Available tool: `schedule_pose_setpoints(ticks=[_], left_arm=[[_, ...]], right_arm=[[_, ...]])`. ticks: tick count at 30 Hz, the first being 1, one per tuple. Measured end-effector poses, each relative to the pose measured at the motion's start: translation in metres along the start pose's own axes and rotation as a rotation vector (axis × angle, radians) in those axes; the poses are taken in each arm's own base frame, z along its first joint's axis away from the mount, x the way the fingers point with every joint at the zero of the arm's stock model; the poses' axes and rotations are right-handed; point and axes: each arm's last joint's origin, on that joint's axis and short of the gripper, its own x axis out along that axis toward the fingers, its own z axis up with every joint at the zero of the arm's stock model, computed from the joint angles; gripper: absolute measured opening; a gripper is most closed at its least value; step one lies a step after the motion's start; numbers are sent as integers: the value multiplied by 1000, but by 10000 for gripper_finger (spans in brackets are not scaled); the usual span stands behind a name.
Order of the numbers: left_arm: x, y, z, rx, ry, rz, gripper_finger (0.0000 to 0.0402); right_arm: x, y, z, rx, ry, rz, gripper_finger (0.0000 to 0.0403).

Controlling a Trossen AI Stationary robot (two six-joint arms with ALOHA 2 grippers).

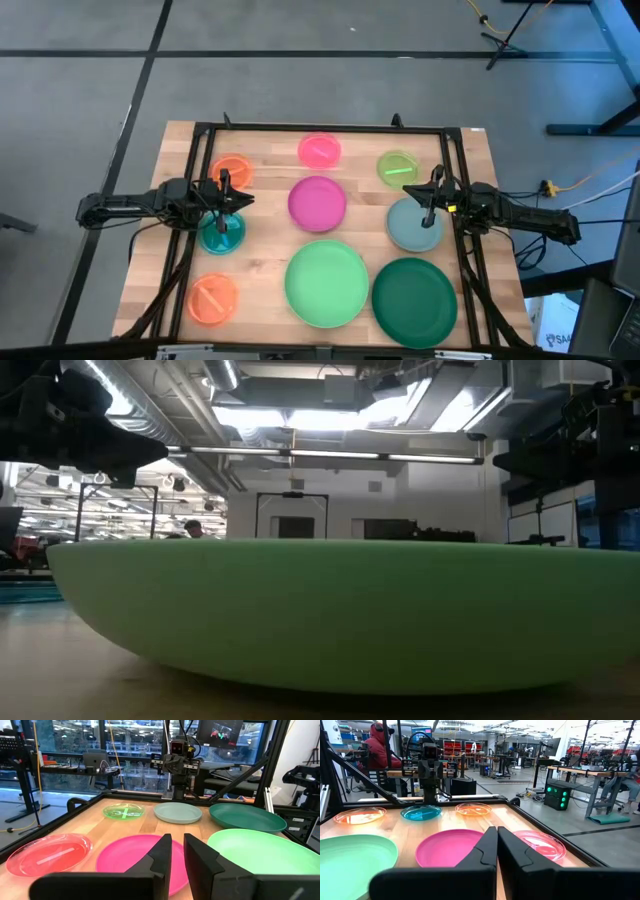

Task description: Stack plastic plates

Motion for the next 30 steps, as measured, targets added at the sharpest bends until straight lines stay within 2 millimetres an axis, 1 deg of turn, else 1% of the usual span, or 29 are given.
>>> schedule_pose_setpoints(ticks=[10,14,17,21,25,30], left_arm=[[0,0,1,0,-11,0,42],[0,-1,7,-9,-76,-5,42],[-1,-1,15,-34,-161,-19,42],[-3,-2,22,-146,-230,-40,42],[-4,-2,27,-158,-279,-38,42],[-5,-3,29,-186,-301,-73,42]], right_arm=[[0,0,0,0,0,0,5],[0,0,0,0,0,0,5],[0,0,0,-6,0,0,5],[0,0,0,-6,0,0,5],[0,0,0,-5,0,0,5],[0,0,1,80,-7,10,5]])
